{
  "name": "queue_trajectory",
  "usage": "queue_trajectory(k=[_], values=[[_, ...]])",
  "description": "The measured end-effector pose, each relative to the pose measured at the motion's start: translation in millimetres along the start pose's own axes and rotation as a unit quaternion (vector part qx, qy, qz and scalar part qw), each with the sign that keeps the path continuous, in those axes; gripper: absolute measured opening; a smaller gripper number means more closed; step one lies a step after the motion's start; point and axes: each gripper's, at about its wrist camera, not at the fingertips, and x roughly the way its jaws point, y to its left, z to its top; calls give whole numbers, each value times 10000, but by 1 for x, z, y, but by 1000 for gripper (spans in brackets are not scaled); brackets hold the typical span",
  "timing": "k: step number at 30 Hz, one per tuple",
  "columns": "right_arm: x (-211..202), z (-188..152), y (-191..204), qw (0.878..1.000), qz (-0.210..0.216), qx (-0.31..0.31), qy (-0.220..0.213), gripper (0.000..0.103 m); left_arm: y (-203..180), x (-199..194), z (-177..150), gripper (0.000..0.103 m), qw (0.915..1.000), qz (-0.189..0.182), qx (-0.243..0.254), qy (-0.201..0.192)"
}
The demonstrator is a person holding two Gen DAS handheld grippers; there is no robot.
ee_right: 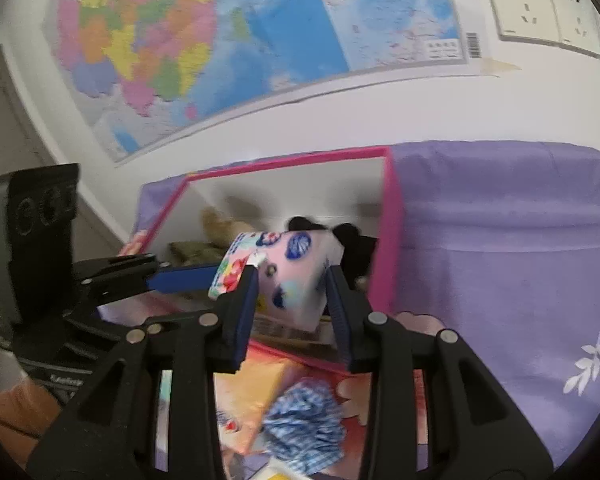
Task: Organize soft objects
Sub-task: 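Lower the tissue pack into the pink box and open the right tool, then move the right tool to the pink pouch and grasp it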
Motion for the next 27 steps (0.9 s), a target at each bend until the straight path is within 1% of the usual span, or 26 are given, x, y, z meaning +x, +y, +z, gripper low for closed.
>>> queue_trajectory(k=[4,11,14,21,24,27], values=[[-8,-3,0,9998,-168,10,-98,38,-1,-6,-7,49,9999,63,22,-79],[-37,-8,9,9995,9,-89,-309,38,-3,-27,-21,49,9994,124,61,-307],[-44,-12,11,9995,99,-77,-303,38,-5,-39,-27,49,9990,122,69,-432],[-63,-27,21,9986,423,-64,-324,38,-17,-70,-50,50,9977,-142,179,-640],[-73,-37,27,9977,594,-85,-324,38,-24,-78,-64,50,9973,-338,211,-616],[-80,-47,31,9972,694,-116,-261,40,-32,-79,-79,51,9970,-488,311,-509]])
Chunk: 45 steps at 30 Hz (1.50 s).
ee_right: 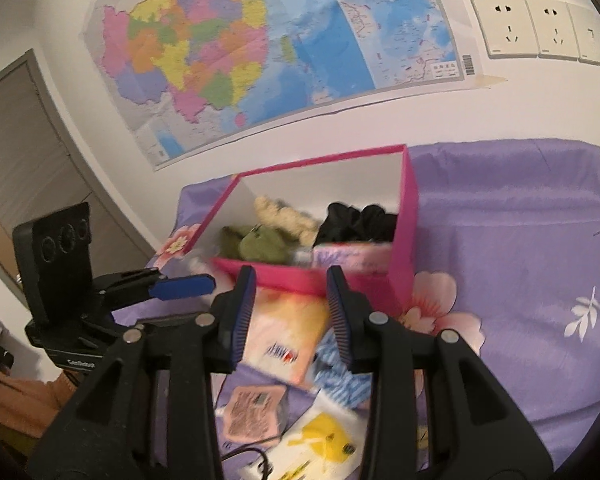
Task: Organize soft objects
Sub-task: 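Move the right tool to the pink pouch and grasp it, then carry the pink pouch into the pink box and open the right tool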
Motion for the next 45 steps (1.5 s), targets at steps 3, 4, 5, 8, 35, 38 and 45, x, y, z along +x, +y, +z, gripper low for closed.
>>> queue_trajectory(k=[3,4,5,8,35,38,45], values=[[-5,-16,3,9999,57,-11,154,43,-8,4,-20,51,9996,-77,51,259],[-6,-24,4,9997,45,-15,242,44,-9,6,-26,51,9993,-121,34,343],[-5,-29,5,9995,36,2,299,45,-10,10,-33,51,9988,-166,4,452],[0,-46,5,9985,82,57,540,45,-8,20,-53,51,9969,-183,-115,760],[76,-109,4,9870,108,213,1592,19,3,31,-109,51,9855,-273,-931,1391],[74,-111,4,9874,108,302,1551,19,3,33,-108,51,9850,-280,-996,1379],[68,-115,6,9875,101,461,1504,19,8,34,-107,53,9836,-292,-1148,1361]])
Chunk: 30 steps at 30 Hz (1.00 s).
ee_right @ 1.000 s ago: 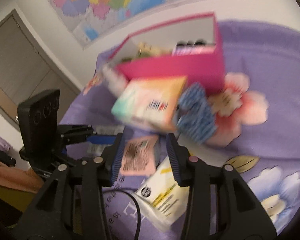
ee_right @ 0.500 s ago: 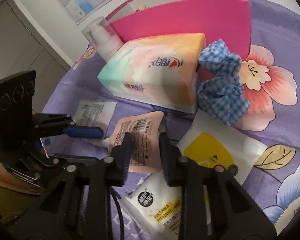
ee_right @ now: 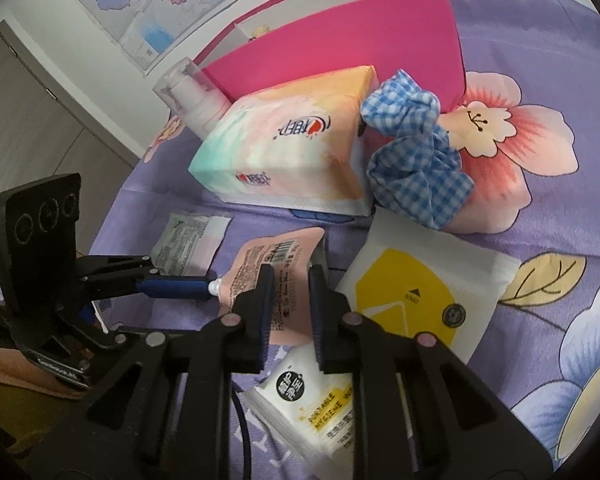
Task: Organize soft objects
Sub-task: 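Carry the pink pouch into the pink box and open the right tool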
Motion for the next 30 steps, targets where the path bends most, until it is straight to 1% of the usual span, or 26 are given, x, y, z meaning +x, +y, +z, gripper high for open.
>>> queue_trajectory(k=[4,9,13,16,20,24,30], values=[[-3,-4,1,10000,45,33,-35,19,-1,0,1,53,10000,60,15,-18],[-13,-5,6,9999,54,-1,-128,19,-3,-5,2,53,9999,15,60,-95],[-25,-1,11,9996,108,-63,-265,19,-10,-18,7,53,9994,8,191,-273],[-39,8,20,9986,91,-224,-474,19,-17,-33,16,53,9982,35,352,-483],[-63,29,32,9951,61,-484,-862,19,-27,-53,35,53,9947,100,610,-828],[-80,54,38,9903,26,-653,-1224,19,-33,-70,62,53,9898,192,816,-1153],[-88,99,35,9839,-110,-733,-1629,19,-33,-79,111,53,9845,382,952,-1421]])
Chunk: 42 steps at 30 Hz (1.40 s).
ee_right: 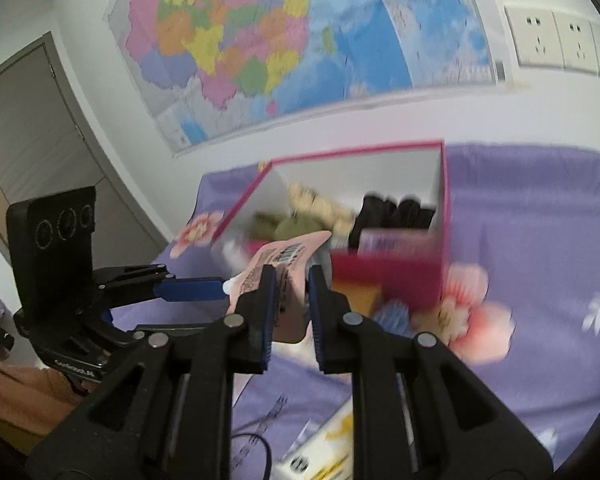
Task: Organize soft objects
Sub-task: 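Carry the pink pouch into the pink box and open the right tool, then grasp the blue gingham scrunchie with the right tool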
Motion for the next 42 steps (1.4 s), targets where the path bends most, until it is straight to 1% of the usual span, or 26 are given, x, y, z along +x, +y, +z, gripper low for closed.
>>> queue_trajectory(k=[4,10,13,17,22,23,25,30,34,37,42], values=[[12,23,-19,9999,-30,104,-74,19,12,14,32,53,9999,137,-42,-46],[37,47,-51,9992,-201,334,-44,19,28,48,59,53,9994,237,-247,91],[51,54,-63,9988,-307,385,50,19,37,66,65,53,9983,381,-362,233],[68,59,-74,9979,-485,381,173,20,48,88,71,53,9967,398,-565,434],[84,64,-87,9966,-660,401,270,20,53,103,74,53,9953,422,-670,552],[86,65,-88,9958,-792,372,257,22,54,104,75,53,9948,488,-722,537],[86,65,-88,9949,-925,351,206,26,54,105,75,53,9945,536,-741,519],[71,58,-82,9961,-818,317,124,27,48,92,68,53,9961,589,-563,325],[56,52,-77,9970,-671,368,89,29,41,77,61,53,9975,508,-456,164],[44,46,-72,9977,-530,409,56,36,32,66,53,55,9984,405,-386,35],[22,37,-57,9989,-310,362,-33,36,14,46,37,55,9995,244,-170,-110]])
